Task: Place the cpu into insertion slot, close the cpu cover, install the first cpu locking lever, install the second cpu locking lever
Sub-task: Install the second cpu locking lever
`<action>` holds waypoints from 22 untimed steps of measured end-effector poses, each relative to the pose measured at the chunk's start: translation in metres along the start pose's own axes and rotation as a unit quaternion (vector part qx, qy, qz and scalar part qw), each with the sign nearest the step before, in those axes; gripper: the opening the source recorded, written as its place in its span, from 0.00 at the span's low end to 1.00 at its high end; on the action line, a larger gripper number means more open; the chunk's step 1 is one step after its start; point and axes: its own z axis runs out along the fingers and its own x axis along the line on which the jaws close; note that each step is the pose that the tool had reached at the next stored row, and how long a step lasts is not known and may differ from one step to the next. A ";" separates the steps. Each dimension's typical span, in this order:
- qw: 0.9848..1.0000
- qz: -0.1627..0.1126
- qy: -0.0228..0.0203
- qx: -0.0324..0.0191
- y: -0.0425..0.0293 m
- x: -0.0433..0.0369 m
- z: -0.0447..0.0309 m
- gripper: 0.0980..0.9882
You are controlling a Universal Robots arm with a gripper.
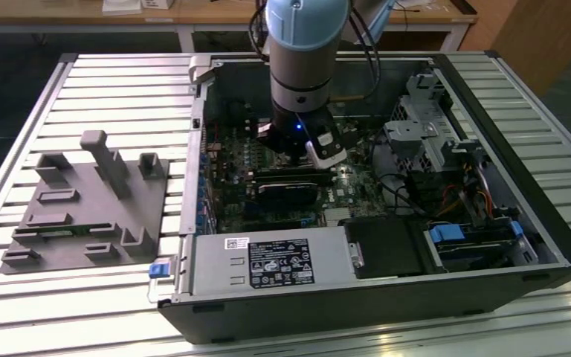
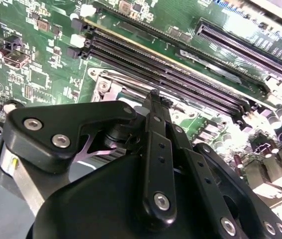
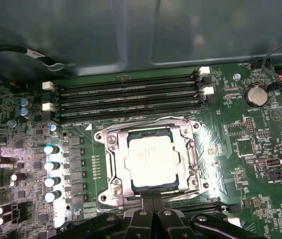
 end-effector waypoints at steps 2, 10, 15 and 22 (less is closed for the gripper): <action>1.000 -0.001 -0.001 0.009 0.0031 -0.0005 0.0007 0.01; 0.999 -0.003 -0.006 0.046 0.0144 -0.0007 0.0031 0.01; 0.999 -0.003 -0.006 0.046 0.0218 0.0004 0.0046 0.01; 0.999 -0.005 -0.006 0.046 0.0382 0.0028 0.0080 0.01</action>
